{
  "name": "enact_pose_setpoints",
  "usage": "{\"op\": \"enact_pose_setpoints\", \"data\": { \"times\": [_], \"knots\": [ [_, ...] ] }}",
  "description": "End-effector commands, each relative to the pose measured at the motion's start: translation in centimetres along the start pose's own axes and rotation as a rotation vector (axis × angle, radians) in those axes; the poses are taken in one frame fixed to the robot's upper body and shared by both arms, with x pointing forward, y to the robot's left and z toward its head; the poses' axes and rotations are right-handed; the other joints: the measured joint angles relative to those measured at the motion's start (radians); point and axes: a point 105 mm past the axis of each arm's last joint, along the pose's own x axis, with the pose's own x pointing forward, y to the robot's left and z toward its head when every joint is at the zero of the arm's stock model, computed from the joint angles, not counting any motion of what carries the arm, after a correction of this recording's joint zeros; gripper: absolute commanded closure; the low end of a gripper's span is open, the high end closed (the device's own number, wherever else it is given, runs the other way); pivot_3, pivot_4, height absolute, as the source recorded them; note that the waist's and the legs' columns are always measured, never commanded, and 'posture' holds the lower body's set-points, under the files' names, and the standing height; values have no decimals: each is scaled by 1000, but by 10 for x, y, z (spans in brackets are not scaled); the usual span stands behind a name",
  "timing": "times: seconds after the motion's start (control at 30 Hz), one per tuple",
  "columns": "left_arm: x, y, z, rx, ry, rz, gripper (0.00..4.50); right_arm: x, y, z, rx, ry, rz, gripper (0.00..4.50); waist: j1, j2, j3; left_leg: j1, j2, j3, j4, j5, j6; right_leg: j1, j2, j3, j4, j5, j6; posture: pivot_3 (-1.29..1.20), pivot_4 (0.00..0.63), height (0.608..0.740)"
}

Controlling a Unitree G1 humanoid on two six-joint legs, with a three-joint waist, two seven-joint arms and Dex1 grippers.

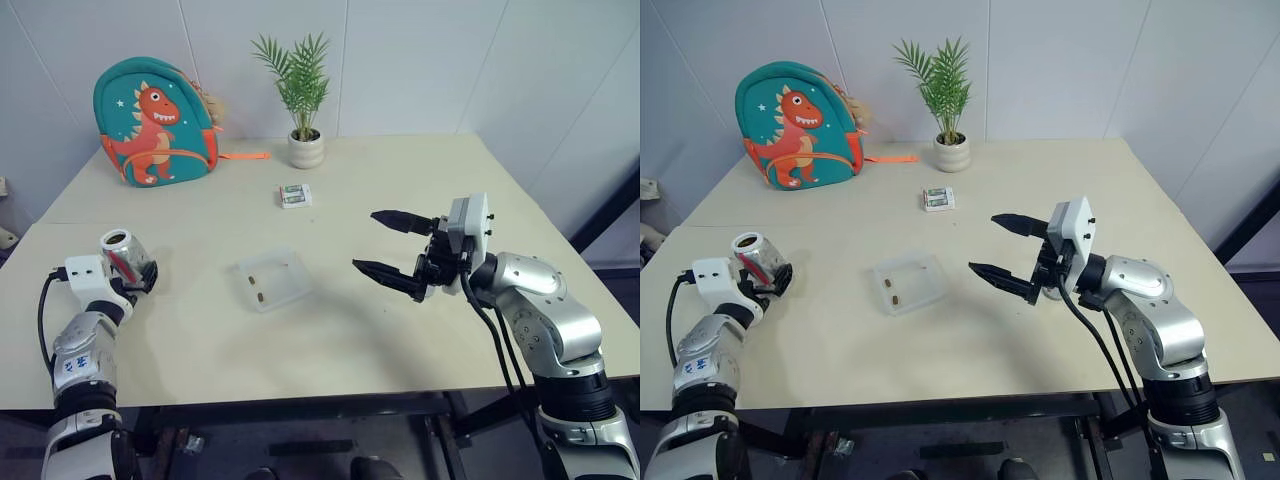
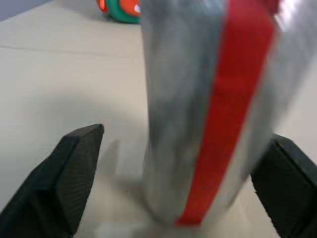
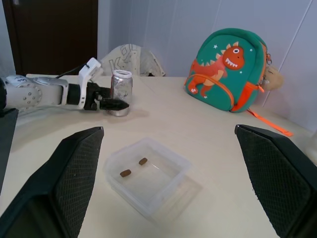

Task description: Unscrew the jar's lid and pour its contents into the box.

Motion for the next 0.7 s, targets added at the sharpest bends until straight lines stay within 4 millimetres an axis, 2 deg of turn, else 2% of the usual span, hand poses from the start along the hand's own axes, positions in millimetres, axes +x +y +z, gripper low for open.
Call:
{"op": "enact_pose_setpoints", "data": {
  "times": [0.03, 0.17, 0.27, 0.4, 0.47, 0.6, 0.7],
  "knots": [
    [-10, 12, 29, 82, -70, 33, 24, 4, 5, 11, -43, -38, 14, 0, 1, 0, 0, 0, 0, 0, 0, 0, 0, 0, 0, 0, 0, 0, 0, 0, 150, 740],
    [-26, 7, 30, 231, -31, -9, 24, 3, 6, 9, -38, -39, 9, 0, -1, 0, 0, 0, 1, 0, 0, 0, 0, 0, 0, 0, 0, 0, -1, 0, 150, 740],
    [-38, 6, 31, 266, -11, -22, 24, 1, 7, 8, -36, -39, 6, 0, 0, 0, 0, 0, 1, 1, -1, 0, 0, 0, 0, 0, -1, 0, -1, 0, 150, 740],
    [-59, 1, 43, 351, -19, -91, 24, -3, 6, 6, -32, -32, 1, 0, -2, 0, 0, 0, 3, 1, -1, 0, 0, 0, 1, 0, -2, 1, -3, 0, 150, 740],
    [-69, -6, 47, 422, -20, -169, 24, -5, 6, 5, -31, -24, 2, 0, -1, -1, 0, 0, 6, 2, -2, -1, -1, 0, 3, 0, -4, 2, -5, 0, 150, 740],
    [-88, -31, 63, 520, -83, -383, 24, -10, 6, -1, -52, 16, 14, 0, -1, 0, 0, 0, 7, 2, -2, -1, -1, 0, 3, 0, -6, -5, -18, 0, 150, 740],
    [-99, -57, 74, 464, -118, -569, 24, -16, 3, -2, -74, 35, 13, 0, -1, 0, 0, 0, 7, 4, -3, -1, -1, 0, 2, 0, -7, -7, -23, 0, 150, 740]
  ]
}}
